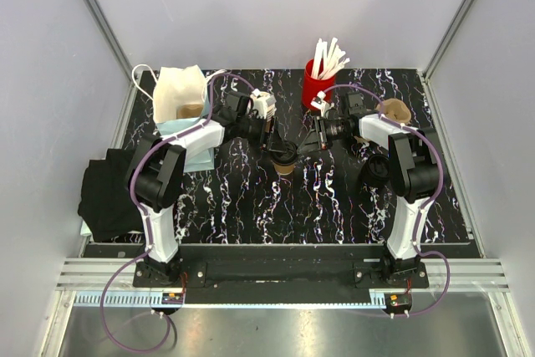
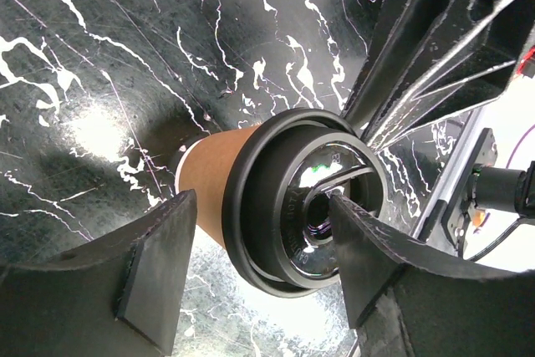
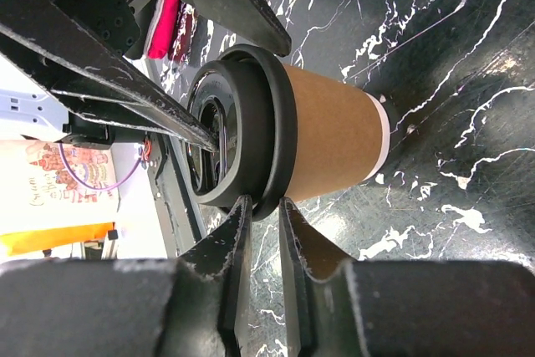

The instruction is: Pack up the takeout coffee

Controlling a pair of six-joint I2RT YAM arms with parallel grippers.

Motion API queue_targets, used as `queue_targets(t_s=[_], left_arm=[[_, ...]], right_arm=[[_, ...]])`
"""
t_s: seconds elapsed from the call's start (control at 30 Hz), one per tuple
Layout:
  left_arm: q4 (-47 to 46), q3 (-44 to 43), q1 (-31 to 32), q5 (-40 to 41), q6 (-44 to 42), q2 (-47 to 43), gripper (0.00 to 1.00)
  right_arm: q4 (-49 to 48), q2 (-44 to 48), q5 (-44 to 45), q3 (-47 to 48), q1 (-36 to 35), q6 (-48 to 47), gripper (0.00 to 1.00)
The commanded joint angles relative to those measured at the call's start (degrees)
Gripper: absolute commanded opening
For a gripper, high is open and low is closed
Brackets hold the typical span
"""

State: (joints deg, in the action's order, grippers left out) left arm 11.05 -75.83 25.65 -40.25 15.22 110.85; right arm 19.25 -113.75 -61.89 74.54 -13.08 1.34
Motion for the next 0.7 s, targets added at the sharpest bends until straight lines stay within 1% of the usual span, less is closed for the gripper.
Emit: queue_targets(t_s=[0.0, 0.23, 0.3, 0.37, 0.5, 0.6, 0.67], left_arm=[[3.80, -0.37, 0.89, 6.06, -4.67, 2.88, 0.66], [5.03, -0.54, 1.33, 6.59, -5.99, 3.15, 0.66], [5.56, -0.63, 1.42, 6.76, -6.43, 3.41, 0.66], [6.09, -0.72, 1.33, 6.76, -6.87, 3.41, 0.66], [6.62, -0.54, 1.42, 6.76, -7.75, 3.06, 0.66], [6.88, -0.81, 1.42, 6.76, -8.19, 2.97, 0.66], [6.97, -0.81, 1.42, 6.59, -8.28, 2.88, 0.66]], right_arm=[[0.79, -2.61, 8.61, -2.12, -1.33, -2.31, 0.18], [2.64, -3.67, 12.58, -2.12, -1.95, -3.28, 0.17], [3.68, -3.84, 12.76, -1.07, -2.38, -3.63, 0.19], [4.74, -2.62, 11.80, 0.77, -2.30, -4.07, 0.23], [5.28, 1.77, 6.63, 2.71, -1.95, -3.90, 0.30], [5.28, 3.19, 3.54, 4.82, -1.42, -2.75, 0.33], [5.28, 3.10, 2.83, 6.31, -1.16, -1.88, 0.33]])
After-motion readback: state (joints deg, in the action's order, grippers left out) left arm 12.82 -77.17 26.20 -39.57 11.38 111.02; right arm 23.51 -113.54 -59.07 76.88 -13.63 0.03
